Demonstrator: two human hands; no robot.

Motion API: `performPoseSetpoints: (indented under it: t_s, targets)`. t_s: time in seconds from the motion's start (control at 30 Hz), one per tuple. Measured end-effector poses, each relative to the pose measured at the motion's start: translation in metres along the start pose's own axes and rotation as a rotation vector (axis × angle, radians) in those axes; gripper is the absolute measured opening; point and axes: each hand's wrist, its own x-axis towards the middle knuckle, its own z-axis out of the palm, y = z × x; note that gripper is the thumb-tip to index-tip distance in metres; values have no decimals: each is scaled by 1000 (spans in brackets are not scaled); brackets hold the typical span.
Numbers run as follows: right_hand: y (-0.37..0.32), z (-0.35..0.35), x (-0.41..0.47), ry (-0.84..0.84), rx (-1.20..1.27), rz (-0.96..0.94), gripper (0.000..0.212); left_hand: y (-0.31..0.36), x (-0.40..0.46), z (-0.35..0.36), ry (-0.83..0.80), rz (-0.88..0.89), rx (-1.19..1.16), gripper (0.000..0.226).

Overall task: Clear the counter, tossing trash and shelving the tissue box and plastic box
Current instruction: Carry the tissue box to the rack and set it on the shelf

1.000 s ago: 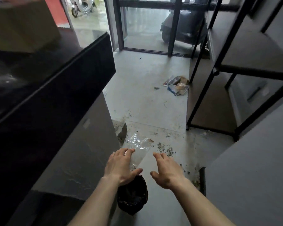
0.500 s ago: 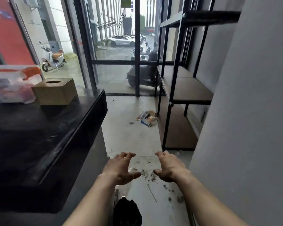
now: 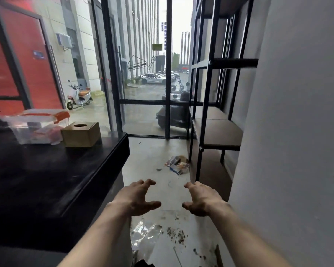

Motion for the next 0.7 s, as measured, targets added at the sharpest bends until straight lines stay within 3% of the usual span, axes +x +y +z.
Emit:
performPoseSetpoints:
  t_s: [0.33,0.5,0.7]
  targets:
    - [-18,-55,22,32,-30,-100,74,-34,-29,-78,211,-118,-60,58]
    - [-124,-71,93,114,-16,-158,69,-146,-17,-142,318,-163,-98,56]
    - [-137,-76,100,114,-47,-129,61,-165,-18,-149,369,-175,-170,59]
